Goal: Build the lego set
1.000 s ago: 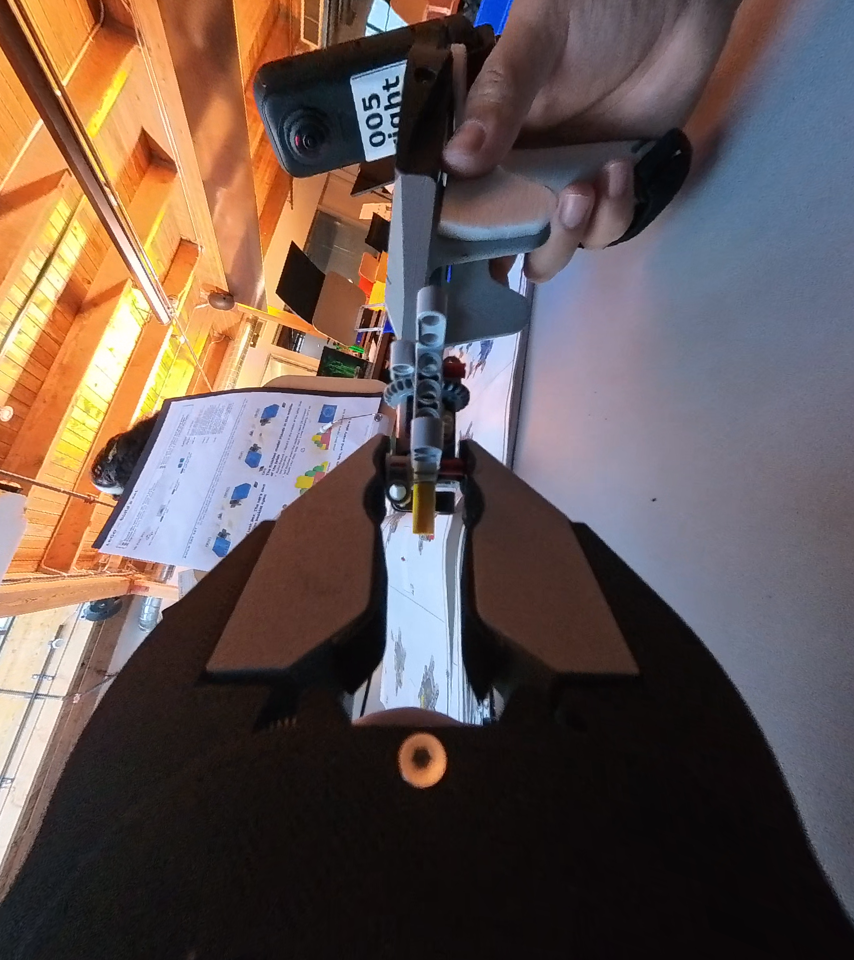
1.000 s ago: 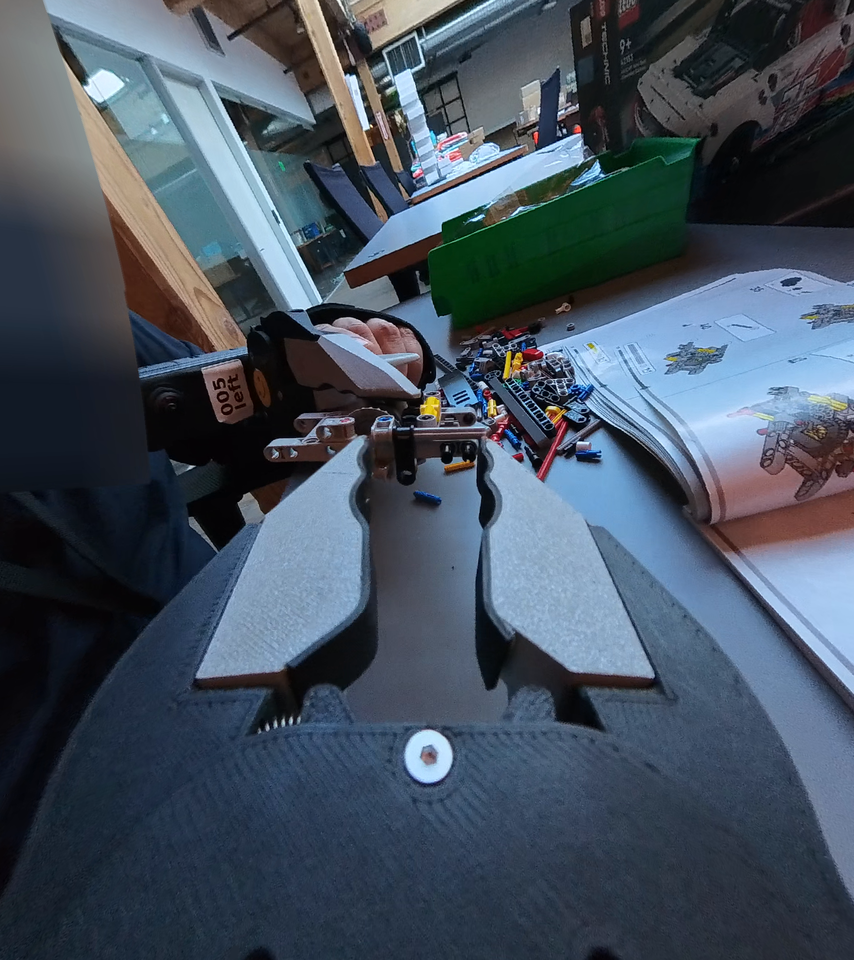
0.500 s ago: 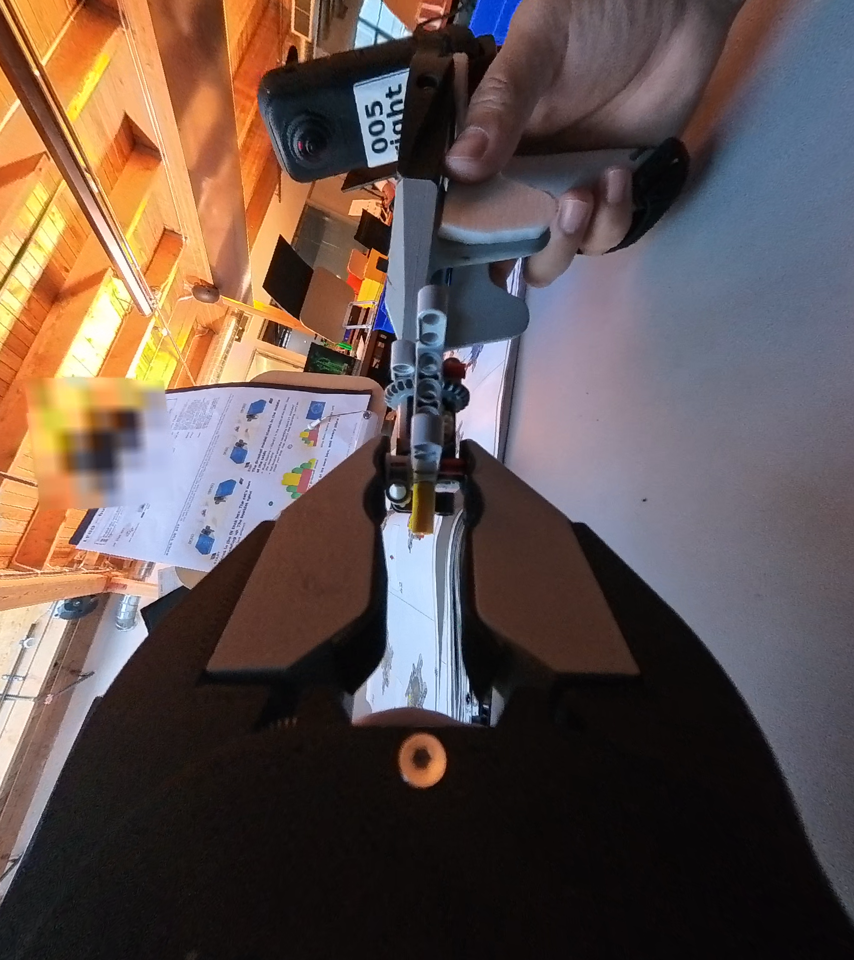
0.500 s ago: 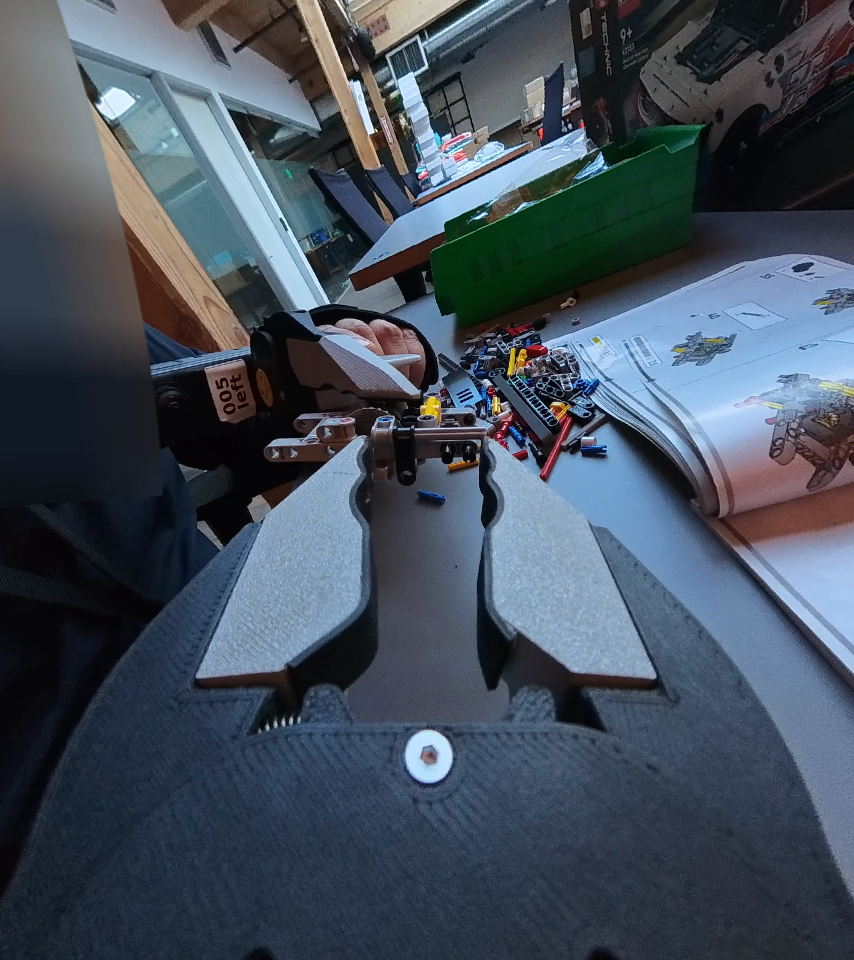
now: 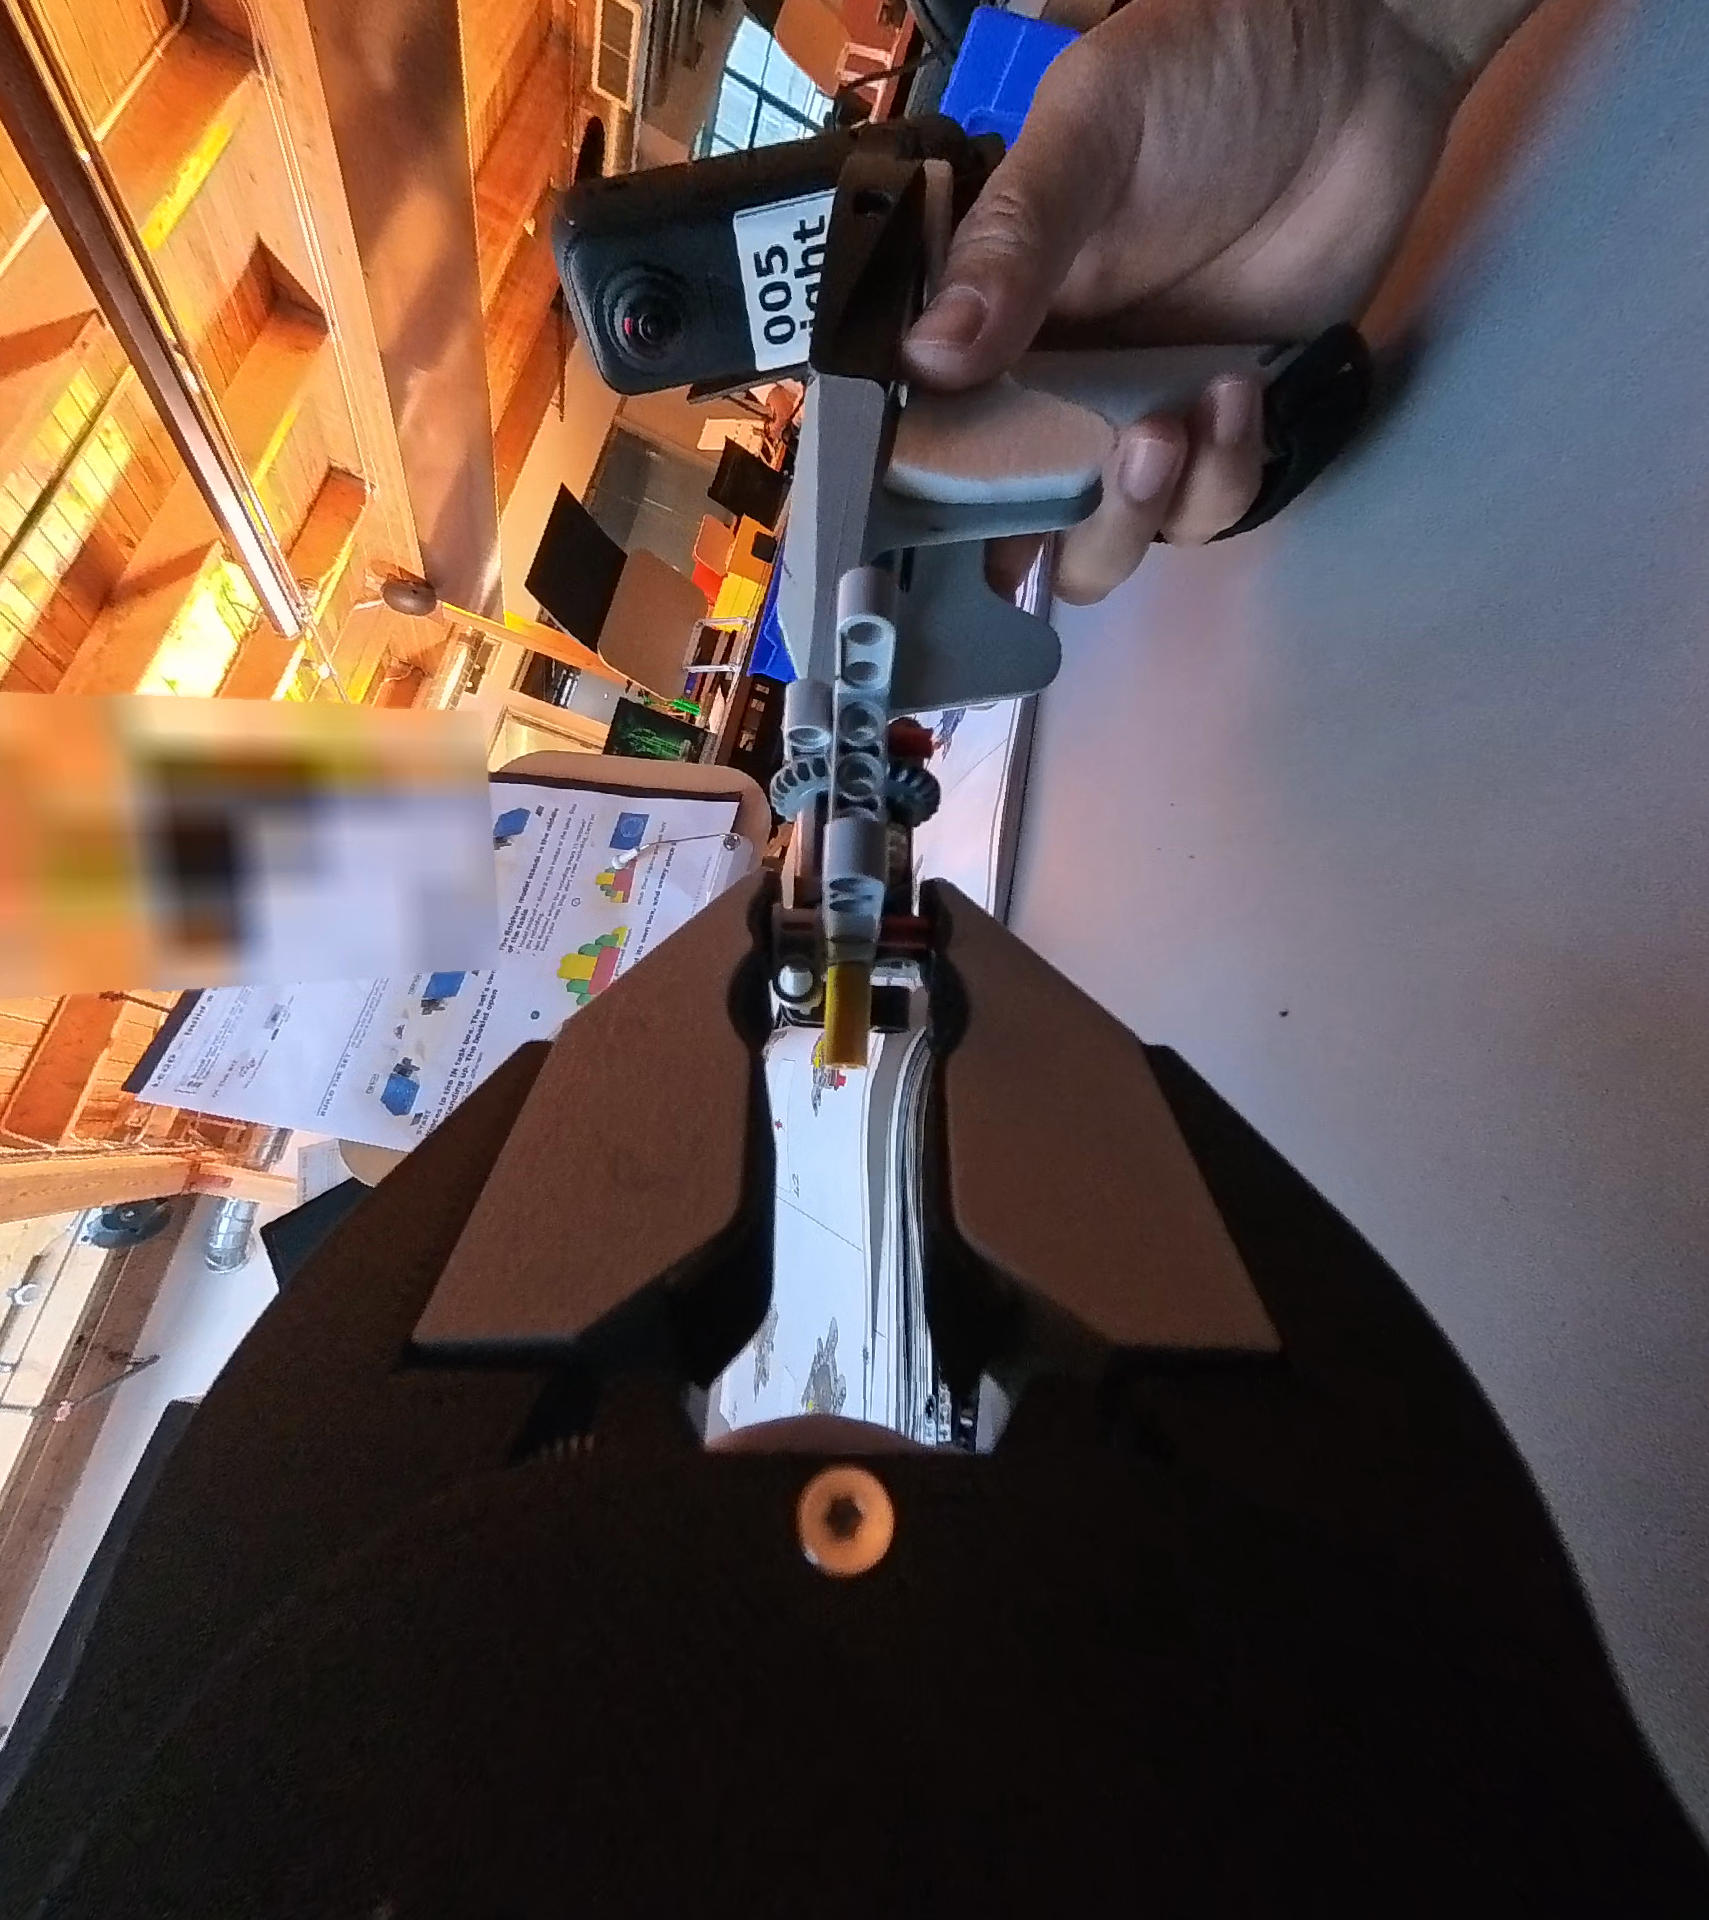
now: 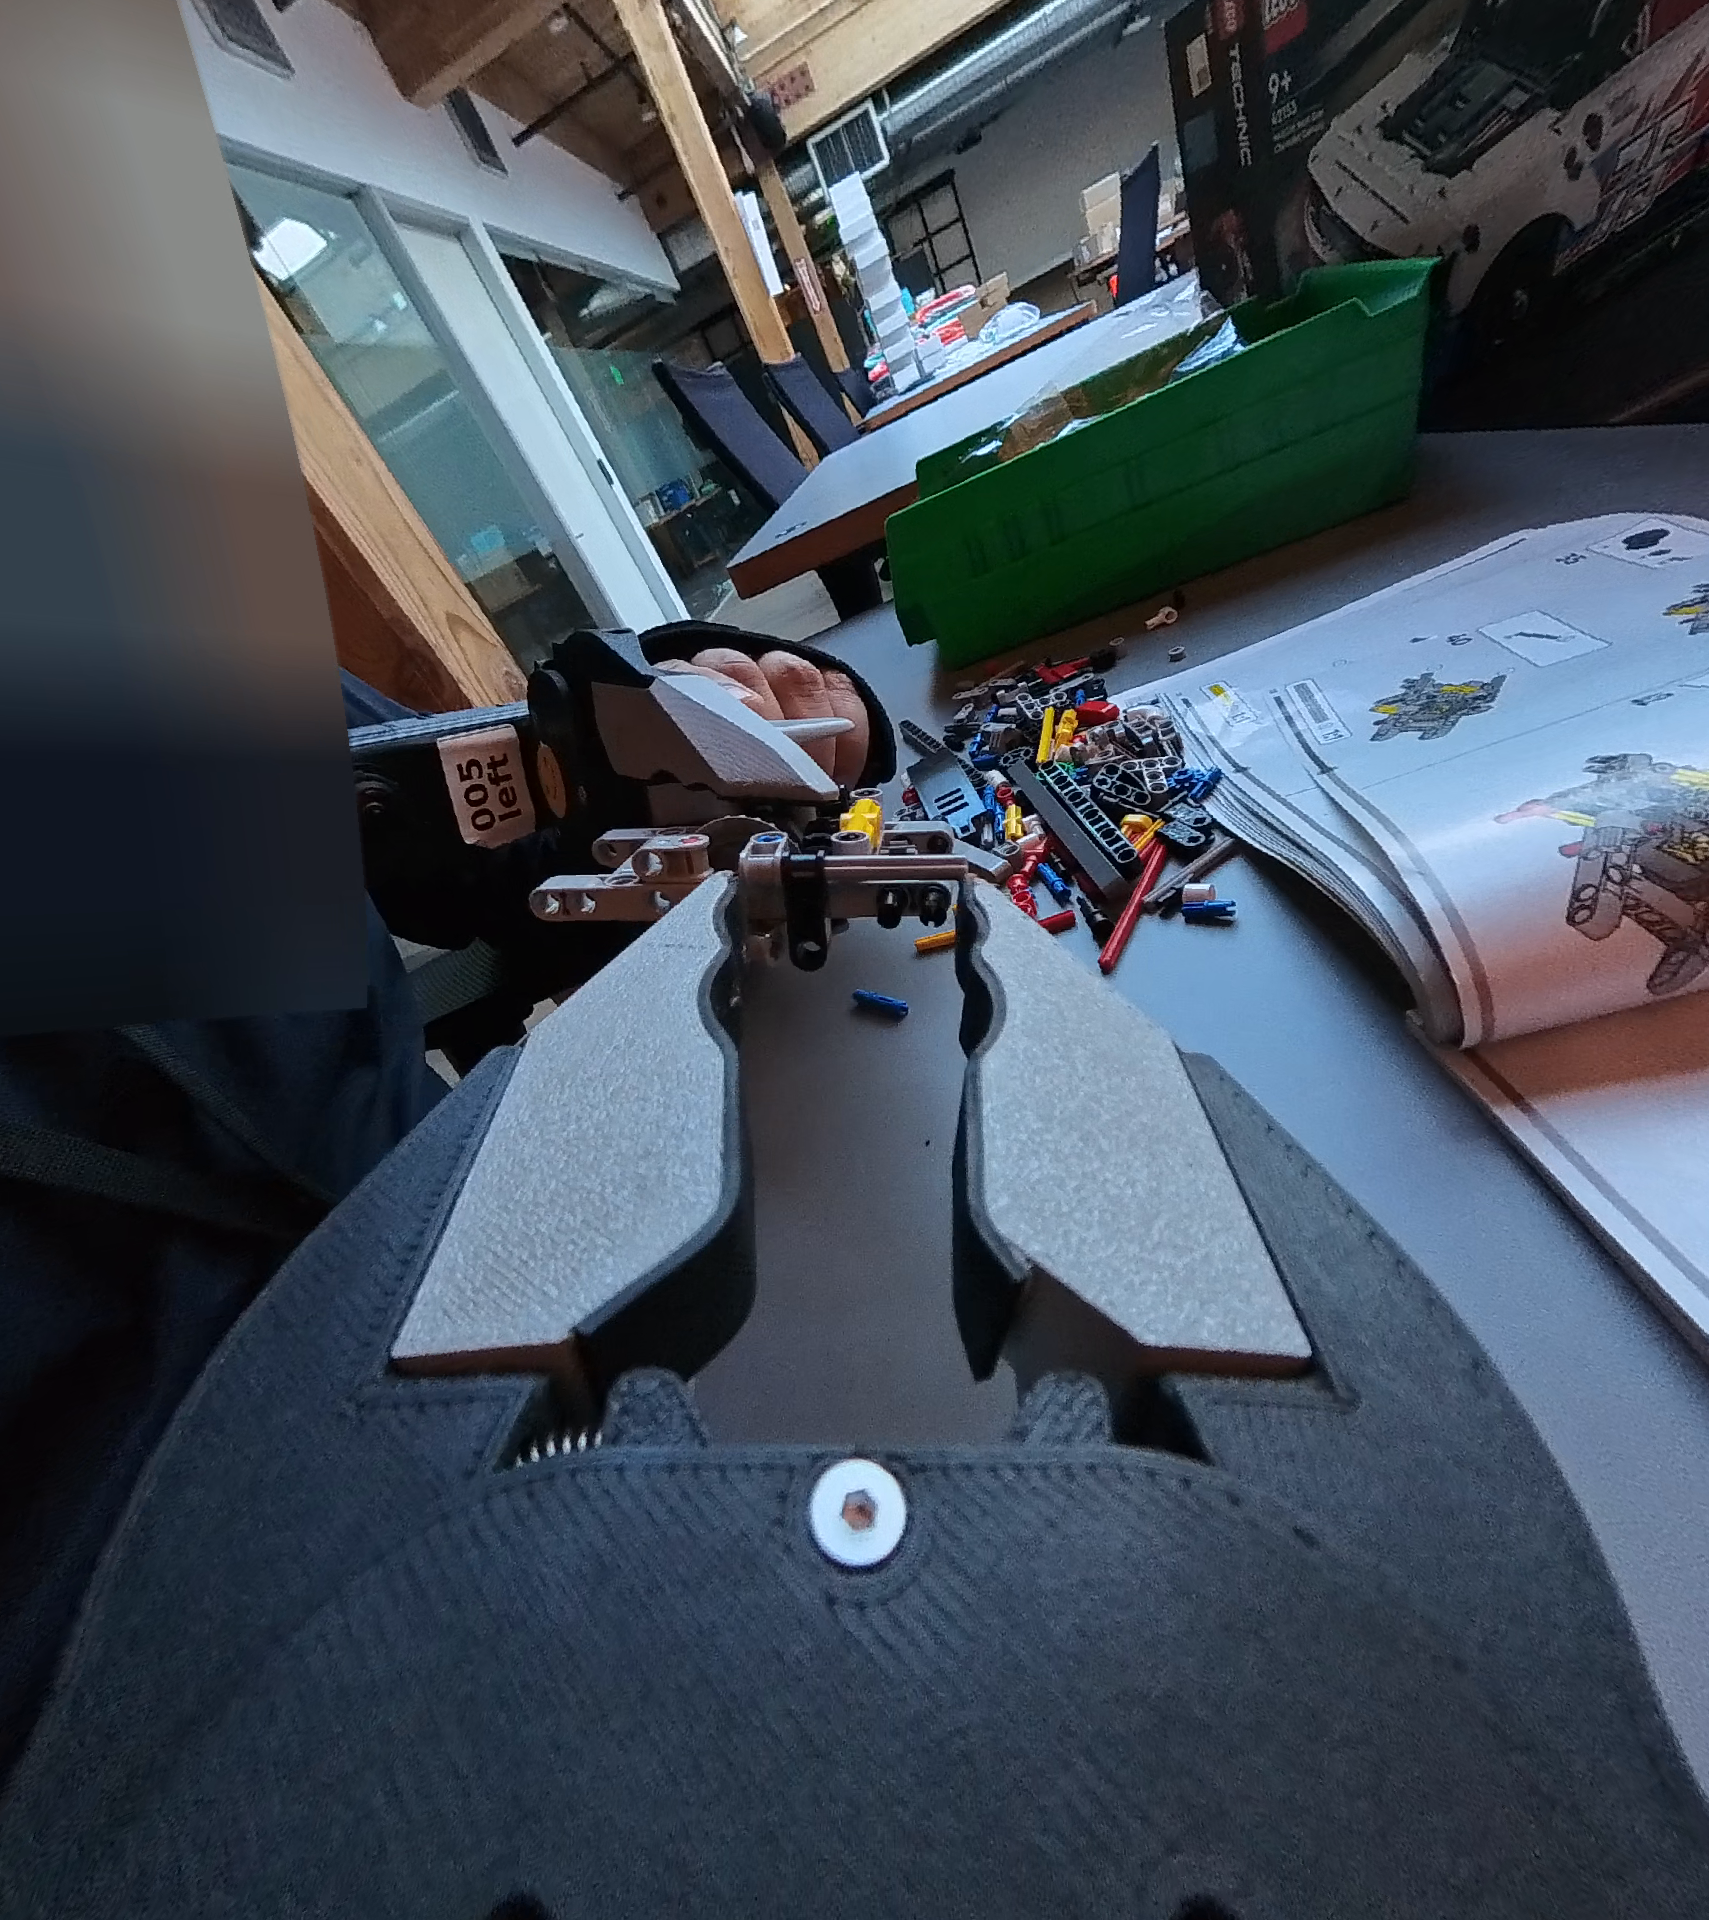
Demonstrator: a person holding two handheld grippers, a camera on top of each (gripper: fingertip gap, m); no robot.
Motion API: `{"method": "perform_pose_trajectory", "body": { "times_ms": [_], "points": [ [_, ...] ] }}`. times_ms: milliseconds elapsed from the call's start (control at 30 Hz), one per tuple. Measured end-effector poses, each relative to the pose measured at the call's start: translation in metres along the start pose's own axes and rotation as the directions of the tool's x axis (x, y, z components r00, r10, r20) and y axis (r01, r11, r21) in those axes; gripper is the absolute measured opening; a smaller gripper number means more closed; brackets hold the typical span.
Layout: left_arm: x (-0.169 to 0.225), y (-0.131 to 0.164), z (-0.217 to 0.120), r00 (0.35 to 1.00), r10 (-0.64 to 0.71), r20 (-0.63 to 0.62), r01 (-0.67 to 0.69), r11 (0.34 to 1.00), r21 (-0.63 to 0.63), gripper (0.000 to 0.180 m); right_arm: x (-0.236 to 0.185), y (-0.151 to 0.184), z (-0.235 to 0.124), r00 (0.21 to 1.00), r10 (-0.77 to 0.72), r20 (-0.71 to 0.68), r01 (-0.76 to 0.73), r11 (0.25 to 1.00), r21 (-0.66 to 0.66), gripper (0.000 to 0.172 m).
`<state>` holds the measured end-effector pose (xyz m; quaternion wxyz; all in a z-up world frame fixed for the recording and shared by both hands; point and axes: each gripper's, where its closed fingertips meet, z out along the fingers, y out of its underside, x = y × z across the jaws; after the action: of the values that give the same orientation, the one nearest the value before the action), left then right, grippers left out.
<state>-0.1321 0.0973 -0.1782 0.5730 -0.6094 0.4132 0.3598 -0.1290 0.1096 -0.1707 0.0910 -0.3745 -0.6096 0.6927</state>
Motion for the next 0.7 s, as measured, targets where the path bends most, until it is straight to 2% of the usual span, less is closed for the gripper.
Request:
{"method": "perform_pose_trajectory", "body": {
  "times_ms": [67,133,233,433,700],
  "points": [
    [-0.0001,-0.001,-0.0002,1.0,-0.004,-0.001,0.004,1.0,0.006,0.023,0.0007,-0.0005,0.0001,1.0,0.002,-0.004,-0.002,1.0,0.003,0.041],
    [-0.0001,-0.0024,-0.0007,1.0,-0.008,-0.002,0.008,1.0,0.013,0.023,0.0072,-0.0006,-0.0001,0.999,-0.001,-0.049,0.001,1.0,0.003,0.06],
    [0.0011,-0.001,0.0002,1.0,-0.005,-0.006,0.005,1.0,0.004,0.023,0.0031,-0.0002,0.0,0.999,-0.021,-0.034,0.021,1.0,-0.005,0.046],
    [0.003,-0.0007,0.0009,1.0,-0.006,-0.016,0.006,1.0,0.002,0.023,-0.0006,0.0007,0.0015,0.999,-0.041,-0.023,0.04,0.999,-0.014,0.04],
    [0.0047,-0.0005,0.0012,0.999,-0.018,-0.028,0.018,1.0,0.003,0.024,-0.0004,0.0034,0.0017,0.996,-0.085,-0.04,0.083,0.996,-0.045,0.04]
  ]
}}
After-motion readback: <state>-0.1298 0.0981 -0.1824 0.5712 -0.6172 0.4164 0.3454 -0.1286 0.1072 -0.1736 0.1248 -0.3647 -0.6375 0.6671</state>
